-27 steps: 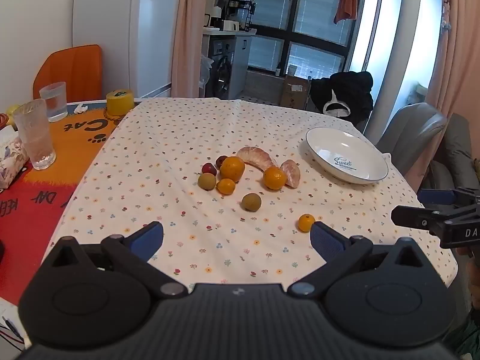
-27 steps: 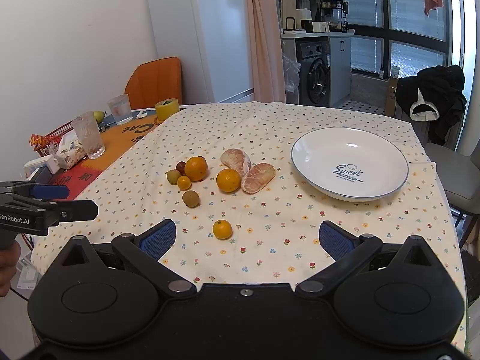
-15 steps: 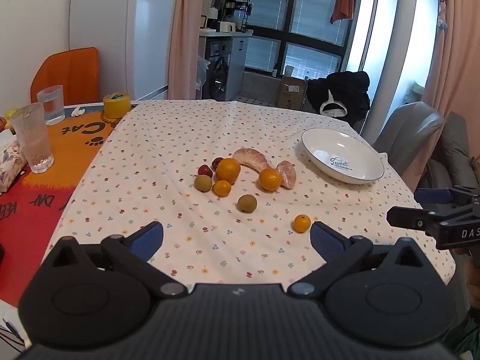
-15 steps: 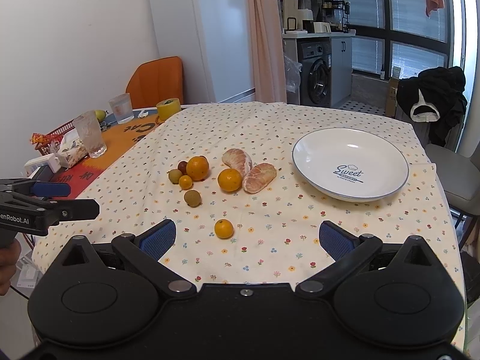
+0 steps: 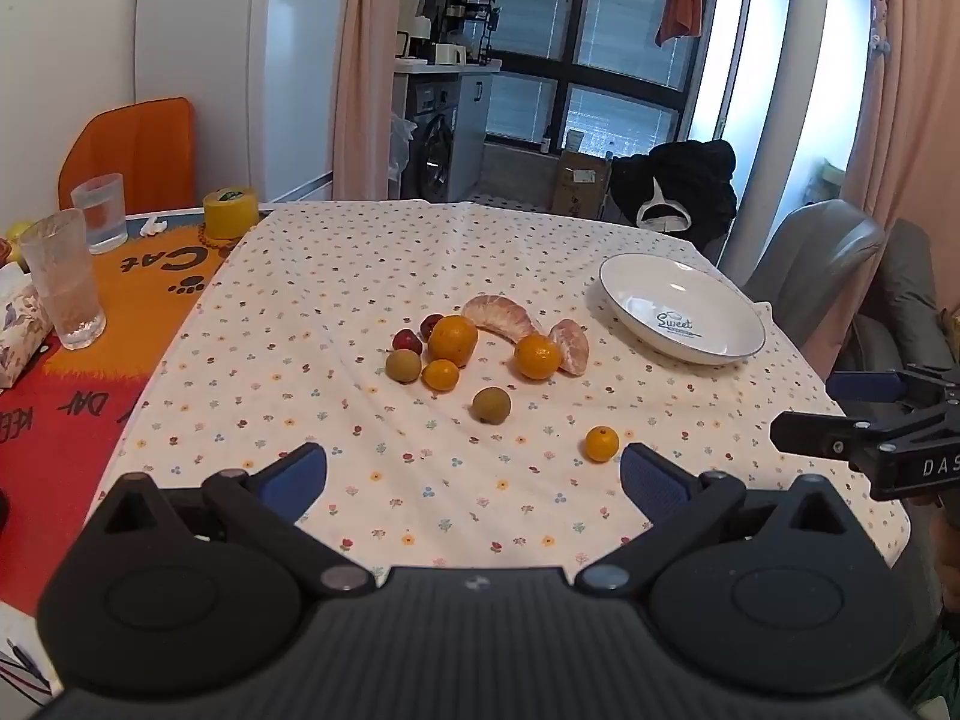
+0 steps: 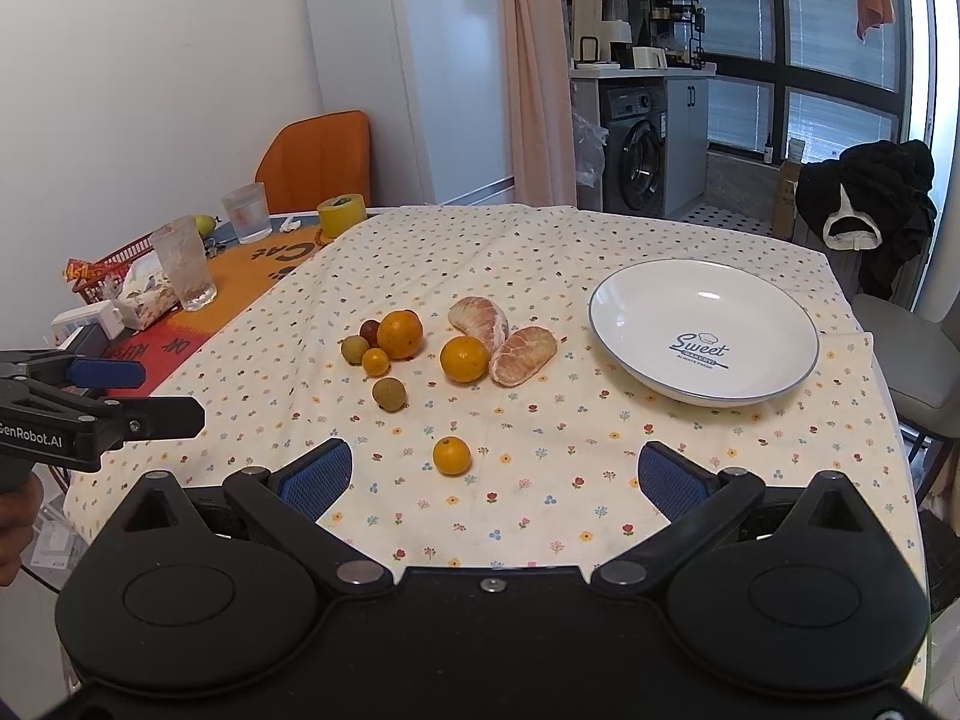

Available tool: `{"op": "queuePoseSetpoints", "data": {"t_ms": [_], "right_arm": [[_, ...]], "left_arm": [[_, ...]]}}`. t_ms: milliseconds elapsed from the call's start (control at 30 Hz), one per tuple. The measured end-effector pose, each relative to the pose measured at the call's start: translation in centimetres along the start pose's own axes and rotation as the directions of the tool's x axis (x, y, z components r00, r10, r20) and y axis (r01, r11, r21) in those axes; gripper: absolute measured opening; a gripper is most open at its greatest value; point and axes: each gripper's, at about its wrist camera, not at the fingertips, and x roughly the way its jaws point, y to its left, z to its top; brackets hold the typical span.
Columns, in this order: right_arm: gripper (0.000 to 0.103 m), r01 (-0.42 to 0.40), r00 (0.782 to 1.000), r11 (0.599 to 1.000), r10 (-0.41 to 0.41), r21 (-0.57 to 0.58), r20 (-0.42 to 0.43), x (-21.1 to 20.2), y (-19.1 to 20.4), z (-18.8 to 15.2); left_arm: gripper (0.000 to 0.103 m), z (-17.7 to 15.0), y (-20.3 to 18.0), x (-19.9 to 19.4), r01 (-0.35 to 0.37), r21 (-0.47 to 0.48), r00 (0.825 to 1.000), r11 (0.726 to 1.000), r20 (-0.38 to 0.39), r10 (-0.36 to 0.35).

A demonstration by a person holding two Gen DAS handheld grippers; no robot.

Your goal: Organize fruits

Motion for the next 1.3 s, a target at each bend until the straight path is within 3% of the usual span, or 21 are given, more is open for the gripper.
{"op": "queuePoseSetpoints", "data": {"t_ms": [933,1300], "right_arm": [[0.103,-0.018,1.0,1.0,0.018,-0.002,-0.014,0.7,0.1,-0.3],[0.103,-0.058,0.998,0.998,0.058,-0.024,-0.036,3.4,0.4,-0.6]], "left_arm": [[0.103,-0.1,0.4,0.3,0.003,0.01,1.0,1.0,0.003,-0.003],[0.103,0.0,0.2,3.4,-0.003,0.017,1.0,1.0,-0.016,0.003]]}}
